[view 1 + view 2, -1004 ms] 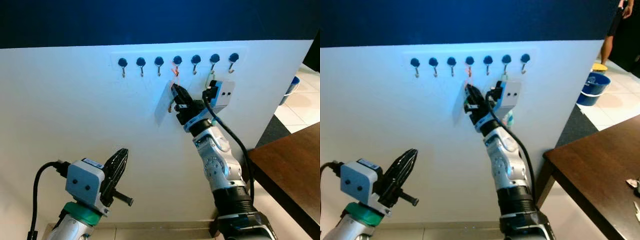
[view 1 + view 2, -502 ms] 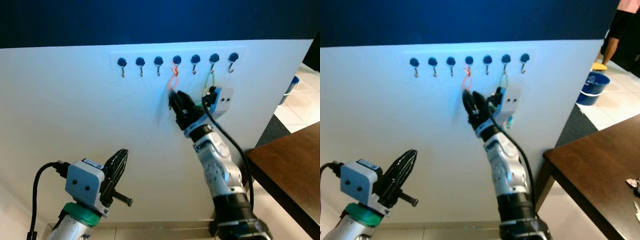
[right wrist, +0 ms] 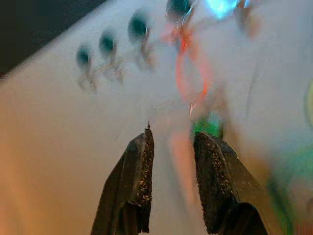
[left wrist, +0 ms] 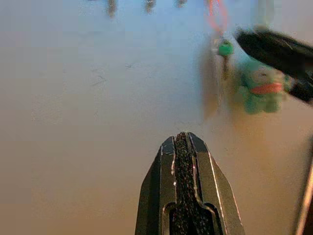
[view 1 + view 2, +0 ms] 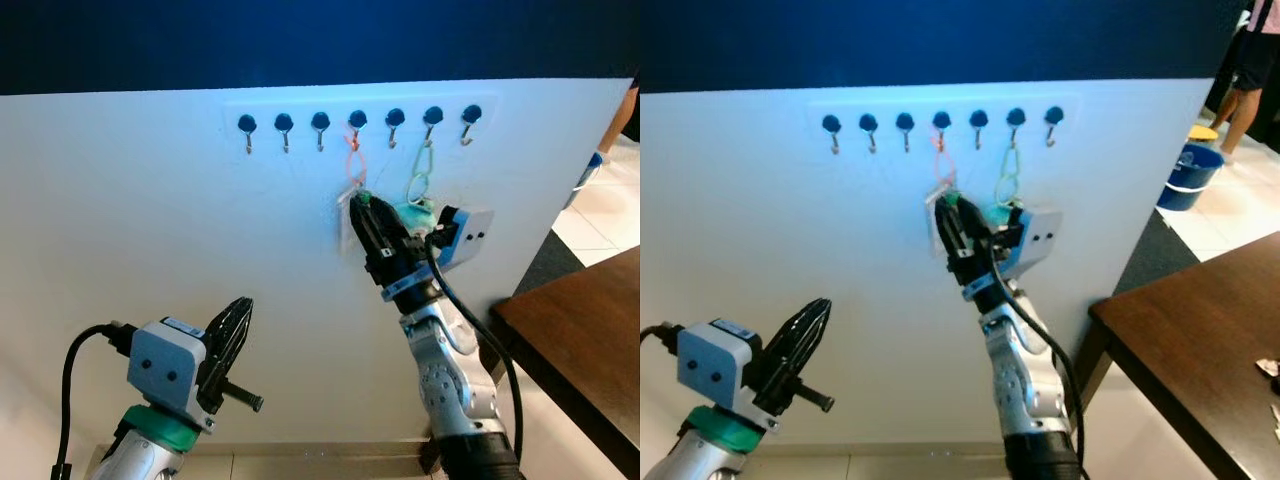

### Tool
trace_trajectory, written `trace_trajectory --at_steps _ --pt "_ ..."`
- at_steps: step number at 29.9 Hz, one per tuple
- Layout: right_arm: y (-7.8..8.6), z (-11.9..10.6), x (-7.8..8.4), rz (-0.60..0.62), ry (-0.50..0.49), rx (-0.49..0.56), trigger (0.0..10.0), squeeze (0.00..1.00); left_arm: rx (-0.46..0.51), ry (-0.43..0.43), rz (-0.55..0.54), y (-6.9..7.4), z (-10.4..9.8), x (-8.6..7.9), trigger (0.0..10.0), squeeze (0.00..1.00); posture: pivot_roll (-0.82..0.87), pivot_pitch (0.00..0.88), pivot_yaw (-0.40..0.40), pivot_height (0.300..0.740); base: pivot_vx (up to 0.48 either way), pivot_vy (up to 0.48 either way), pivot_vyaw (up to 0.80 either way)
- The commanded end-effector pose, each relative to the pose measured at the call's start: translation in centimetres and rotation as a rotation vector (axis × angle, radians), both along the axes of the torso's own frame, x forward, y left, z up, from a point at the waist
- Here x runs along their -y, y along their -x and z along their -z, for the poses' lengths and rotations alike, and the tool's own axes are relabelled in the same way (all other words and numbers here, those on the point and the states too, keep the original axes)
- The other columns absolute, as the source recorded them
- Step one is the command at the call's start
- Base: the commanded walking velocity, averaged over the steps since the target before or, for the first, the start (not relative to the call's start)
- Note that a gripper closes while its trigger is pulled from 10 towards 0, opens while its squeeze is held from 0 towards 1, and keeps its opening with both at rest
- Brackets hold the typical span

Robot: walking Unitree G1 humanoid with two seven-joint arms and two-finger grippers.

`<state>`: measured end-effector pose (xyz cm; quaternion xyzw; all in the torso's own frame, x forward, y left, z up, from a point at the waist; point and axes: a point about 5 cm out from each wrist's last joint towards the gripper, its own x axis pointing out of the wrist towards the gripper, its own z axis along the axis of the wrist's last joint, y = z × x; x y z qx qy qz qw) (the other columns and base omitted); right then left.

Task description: Hang keys on a hook

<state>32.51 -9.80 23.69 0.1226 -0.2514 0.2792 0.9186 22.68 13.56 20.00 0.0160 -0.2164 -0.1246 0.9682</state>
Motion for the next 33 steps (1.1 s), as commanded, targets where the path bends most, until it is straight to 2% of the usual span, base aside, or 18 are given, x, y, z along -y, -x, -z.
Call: trace_trajectory --at_steps 1,2,3,6,8,9,10,17,27,33 --pt "0.8 2.5 -1.0 -0.039 0.108 -0.047 10.0 0.0 -0.072 0.018 -0.07 -0.4 1.3 -0.8 10.0 0.0 -0.07 0.072 0.125 0.74 0.0 0.0 0.0" --pt "1.1 3.4 -0.9 -0.039 0.134 -0.063 10.0 0.0 -0.081 0.025 -0.094 -0.5 1.5 -1.0 10.0 0.0 -0.07 0.072 0.125 0.74 0.0 0.0 0.0" --pt "1.1 3.4 -0.9 -0.039 0.134 -0.063 10.0 0.0 -0.081 0.025 -0.094 -0.5 1.5 -1.0 10.0 0.0 -0.07 0.072 0.125 0.74 0.0 0.0 0.0" --pt "1.8 6.1 -0.4 -0.021 0.17 -0.135 10.0 0.0 -0.135 0.052 -0.189 -0.6 2.5 -2.2 10.0 0.0 -0.07 0.056 0.115 0.74 0.0 0.0 0.0" --pt "1.6 7.6 0.3 0.054 0.173 -0.208 10.0 0.0 -0.178 0.056 -0.269 -0.5 3.6 -3.5 10.0 0.0 -0.08 0.051 0.112 0.74 0.0 0.0 0.0" --pt "1.6 7.6 0.3 0.054 0.173 -0.208 10.0 0.0 -0.178 0.056 -0.269 -0.5 3.6 -3.5 10.0 0.0 -0.08 0.051 0.112 0.74 0.0 0.0 0.0" --pt "1.3 8.9 1.2 0.137 0.168 -0.271 10.0 0.0 -0.251 0.053 -0.361 -0.5 4.9 -4.5 10.0 0.0 -0.08 0.051 0.112 0.74 0.0 0.0 0.0" --pt "0.7 10.4 3.0 0.231 0.173 -0.381 10.0 0.0 -0.269 0.074 -0.485 -0.1 5.5 -5.8 10.0 0.0 -0.08 0.042 0.112 0.74 0.0 0.0 0.0" --pt "0.9 11.7 3.7 0.266 0.214 -0.418 10.0 0.0 -0.266 0.084 -0.517 -0.1 5.7 -5.9 10.0 0.0 -0.08 0.048 0.114 0.74 0.0 0.0 0.0" --pt "1.0 11.9 3.5 0.265 0.222 -0.425 10.0 0.0 -0.262 0.087 -0.509 -0.2 5.6 -5.6 10.0 0.0 -0.08 0.051 0.116 0.74 0.0 0.0 -0.72"
